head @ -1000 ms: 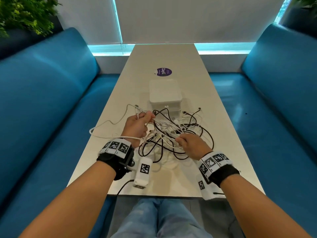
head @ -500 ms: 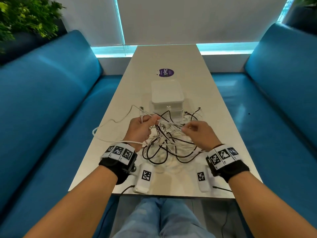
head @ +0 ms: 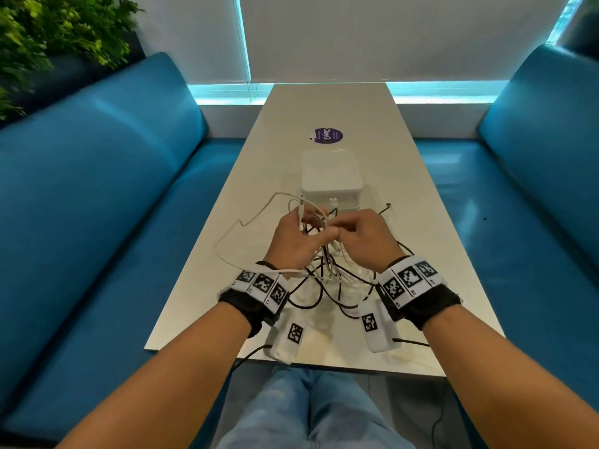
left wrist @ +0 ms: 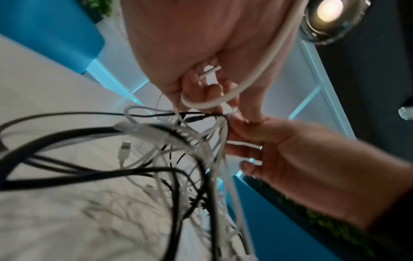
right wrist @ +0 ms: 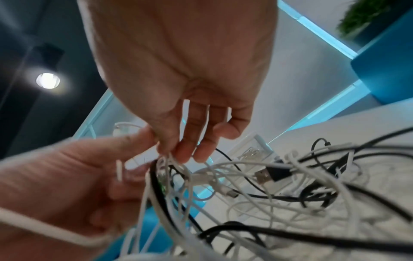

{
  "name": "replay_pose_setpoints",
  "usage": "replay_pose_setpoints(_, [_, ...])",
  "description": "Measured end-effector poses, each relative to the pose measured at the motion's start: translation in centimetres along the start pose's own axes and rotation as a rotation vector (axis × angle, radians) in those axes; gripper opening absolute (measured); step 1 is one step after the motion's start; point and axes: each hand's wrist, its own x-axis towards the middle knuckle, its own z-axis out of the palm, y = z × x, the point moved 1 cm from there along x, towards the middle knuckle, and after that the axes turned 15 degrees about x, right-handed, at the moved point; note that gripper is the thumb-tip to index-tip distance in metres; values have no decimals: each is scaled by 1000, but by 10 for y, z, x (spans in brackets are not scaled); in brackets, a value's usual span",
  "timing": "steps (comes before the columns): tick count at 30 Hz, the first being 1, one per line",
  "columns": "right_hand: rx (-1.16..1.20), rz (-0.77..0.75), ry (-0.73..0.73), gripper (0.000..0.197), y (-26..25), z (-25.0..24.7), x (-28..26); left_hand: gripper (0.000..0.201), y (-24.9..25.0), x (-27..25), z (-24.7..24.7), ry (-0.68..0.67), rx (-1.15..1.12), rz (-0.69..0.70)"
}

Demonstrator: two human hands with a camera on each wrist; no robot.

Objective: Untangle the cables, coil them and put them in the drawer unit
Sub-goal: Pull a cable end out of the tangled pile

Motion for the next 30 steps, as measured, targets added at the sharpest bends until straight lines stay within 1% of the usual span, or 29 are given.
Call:
replay_pose_setpoints(3, [102, 27, 49, 15, 1, -5, 1, 32, -3, 6, 3, -52, 72, 60])
replay_pose_setpoints(5, [131, 49, 83, 13, 1, -9, 3, 34, -2, 8, 3, -109, 130, 83])
replay_pose_setpoints(6, [135, 55, 105, 14, 2, -10, 4, 34, -2, 9, 3, -117, 170, 97])
replay_pose_setpoints(9, [169, 45, 221, 22, 2, -15, 3, 34, 0, 10, 4, -78, 395, 159])
replay_pose_setpoints(11, [213, 38, 247, 27, 0, -15, 2, 37, 4, 8, 4, -46, 526, 193])
replay_pose_setpoints(12, [226, 33, 252, 27, 0, -15, 1, 37, 6, 8, 4, -36, 547, 200])
replay_pose_setpoints(15, [239, 21, 270, 25, -2, -17, 2, 36, 9, 10, 1, -31, 493, 151])
replay_pose_setpoints(17, [298, 48, 288, 23, -4, -21, 3, 37, 8, 15, -3, -68, 431, 115])
replay_pose_setpoints(19, [372, 69, 291, 22, -8, -22, 3, 37, 9, 18, -7, -123, 314, 71])
replay_pose_setpoints(22, [453, 72, 310, 19, -13, -22, 1, 35, 11, 18, -8, -165, 99, -82])
replay_pose_setpoints(23, [483, 75, 324, 18, -15, -22, 0, 33, 12, 18, -9, -172, 67, -122])
replay_pose_setpoints(26, [535, 68, 348, 19, -18, -21, -1, 31, 16, 19, -11, -176, 49, -176])
replay_pose_setpoints(30, [509, 9, 327, 18, -22, -24, 1, 31, 20, 22, -16, -177, 11, -216])
